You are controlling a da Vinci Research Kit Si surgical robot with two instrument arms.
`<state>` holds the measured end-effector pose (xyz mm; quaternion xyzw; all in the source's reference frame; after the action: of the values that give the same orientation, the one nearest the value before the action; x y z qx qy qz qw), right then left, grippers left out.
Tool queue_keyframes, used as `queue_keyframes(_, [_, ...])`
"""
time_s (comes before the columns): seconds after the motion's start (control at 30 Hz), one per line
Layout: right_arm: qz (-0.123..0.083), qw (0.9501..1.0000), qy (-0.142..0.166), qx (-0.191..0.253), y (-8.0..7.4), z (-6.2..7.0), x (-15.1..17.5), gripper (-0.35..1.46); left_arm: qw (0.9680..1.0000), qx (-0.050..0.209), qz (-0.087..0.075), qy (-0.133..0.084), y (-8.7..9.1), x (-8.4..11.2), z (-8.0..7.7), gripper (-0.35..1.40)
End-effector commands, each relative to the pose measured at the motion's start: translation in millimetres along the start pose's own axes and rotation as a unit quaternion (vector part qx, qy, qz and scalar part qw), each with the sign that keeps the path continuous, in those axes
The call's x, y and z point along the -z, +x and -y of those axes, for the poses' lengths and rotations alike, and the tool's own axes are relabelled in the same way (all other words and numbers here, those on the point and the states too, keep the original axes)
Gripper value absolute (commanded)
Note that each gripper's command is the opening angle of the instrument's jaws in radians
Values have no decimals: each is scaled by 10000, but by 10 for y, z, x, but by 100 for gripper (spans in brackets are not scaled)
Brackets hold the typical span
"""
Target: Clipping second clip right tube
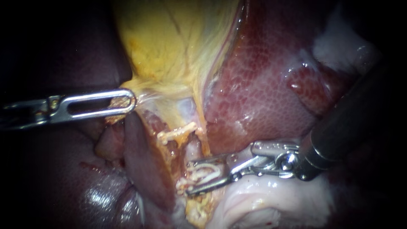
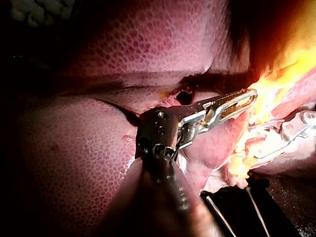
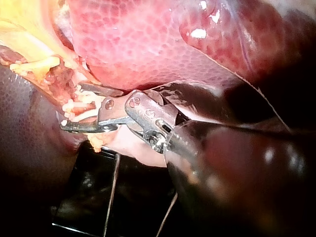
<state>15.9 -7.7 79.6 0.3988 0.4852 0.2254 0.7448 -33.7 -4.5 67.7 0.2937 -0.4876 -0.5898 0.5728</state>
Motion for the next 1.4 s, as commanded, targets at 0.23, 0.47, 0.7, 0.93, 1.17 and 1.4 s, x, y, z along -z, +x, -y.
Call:
queue_keyframes(0.23, [19, 10000, 33, -15, -2, 1, 0, 56, 10000, -1, 1, 0, 0, 0, 0, -35])
queue_keyframes(0.47, [40, 9999, 100, -20, -3, 7, 22, 55, 10000, -1, 1, 0, 0, 0, 0, -35])
queue_keyframes(0.7, [38, 9998, 167, -70, 7, 12, 65, 54, 10000, -2, -1, 1, 0, 1, 0, -35])
queue_keyframes(0.93, [-19, 9999, 78, -100, 11, 9, 81, 54, 10000, -2, -1, 1, 0, 1, 0, -35])
queue_keyframes(1.17, [-73, 9999, -31, -113, 12, -2, 82, 55, 10000, -2, -1, 2, 0, 2, 0, -35])
queue_keyframes(1.4, [-167, 9995, -230, -144, 18, -18, 68, 59, 10000, -1, 0, 1, 0, 1, 0, -35])
